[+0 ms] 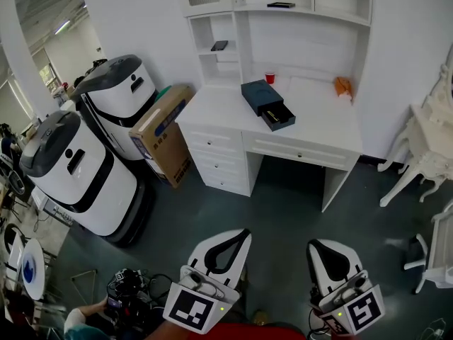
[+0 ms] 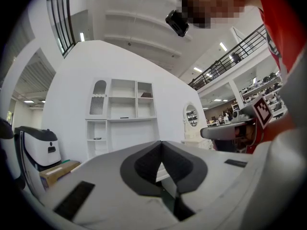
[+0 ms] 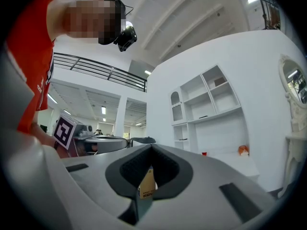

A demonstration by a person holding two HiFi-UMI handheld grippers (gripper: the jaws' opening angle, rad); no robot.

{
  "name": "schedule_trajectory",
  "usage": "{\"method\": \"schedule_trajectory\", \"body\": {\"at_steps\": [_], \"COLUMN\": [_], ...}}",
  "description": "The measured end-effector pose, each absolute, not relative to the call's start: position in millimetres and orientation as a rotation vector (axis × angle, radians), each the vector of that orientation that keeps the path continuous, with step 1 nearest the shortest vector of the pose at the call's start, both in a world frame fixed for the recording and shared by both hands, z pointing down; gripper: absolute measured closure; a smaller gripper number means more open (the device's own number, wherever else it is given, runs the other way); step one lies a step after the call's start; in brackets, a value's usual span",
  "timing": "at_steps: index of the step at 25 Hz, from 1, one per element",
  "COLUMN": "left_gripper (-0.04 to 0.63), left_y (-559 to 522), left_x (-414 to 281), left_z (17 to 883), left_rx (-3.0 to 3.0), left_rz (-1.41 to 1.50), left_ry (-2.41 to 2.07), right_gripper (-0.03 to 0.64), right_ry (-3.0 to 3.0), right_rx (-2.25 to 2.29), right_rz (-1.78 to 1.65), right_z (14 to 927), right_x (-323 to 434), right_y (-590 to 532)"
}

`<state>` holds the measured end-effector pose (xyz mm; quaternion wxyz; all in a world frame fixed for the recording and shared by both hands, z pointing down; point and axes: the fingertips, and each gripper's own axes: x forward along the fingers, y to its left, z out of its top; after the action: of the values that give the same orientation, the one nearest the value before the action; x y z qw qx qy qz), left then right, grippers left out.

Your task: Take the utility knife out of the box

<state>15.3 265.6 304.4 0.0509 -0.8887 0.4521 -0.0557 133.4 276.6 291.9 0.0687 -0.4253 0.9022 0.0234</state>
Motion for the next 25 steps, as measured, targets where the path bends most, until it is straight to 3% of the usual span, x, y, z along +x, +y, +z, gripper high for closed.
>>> {"method": "schedule_trajectory", "body": {"at_steps": [17, 25], "left_gripper": [0.555, 0.555], "left_y": [31.3, -46.3], "left_x": [-52.1, -84.5], "left_z": [274.0, 307.0], "left_rx": [-2.562, -2.767], "left_rz": [-0.026, -0.085], "left_ry": [1.210, 1.329], "right_gripper": [0.598, 0.598], "right_ry": [2.740, 2.761], "right_rx": [-1.384, -1.447], "right_rz": [0.104, 0.075], "right_z": [286.9, 288.4], "right_x": [70.2, 47.5], "right_y": [42.0, -37.8]}}
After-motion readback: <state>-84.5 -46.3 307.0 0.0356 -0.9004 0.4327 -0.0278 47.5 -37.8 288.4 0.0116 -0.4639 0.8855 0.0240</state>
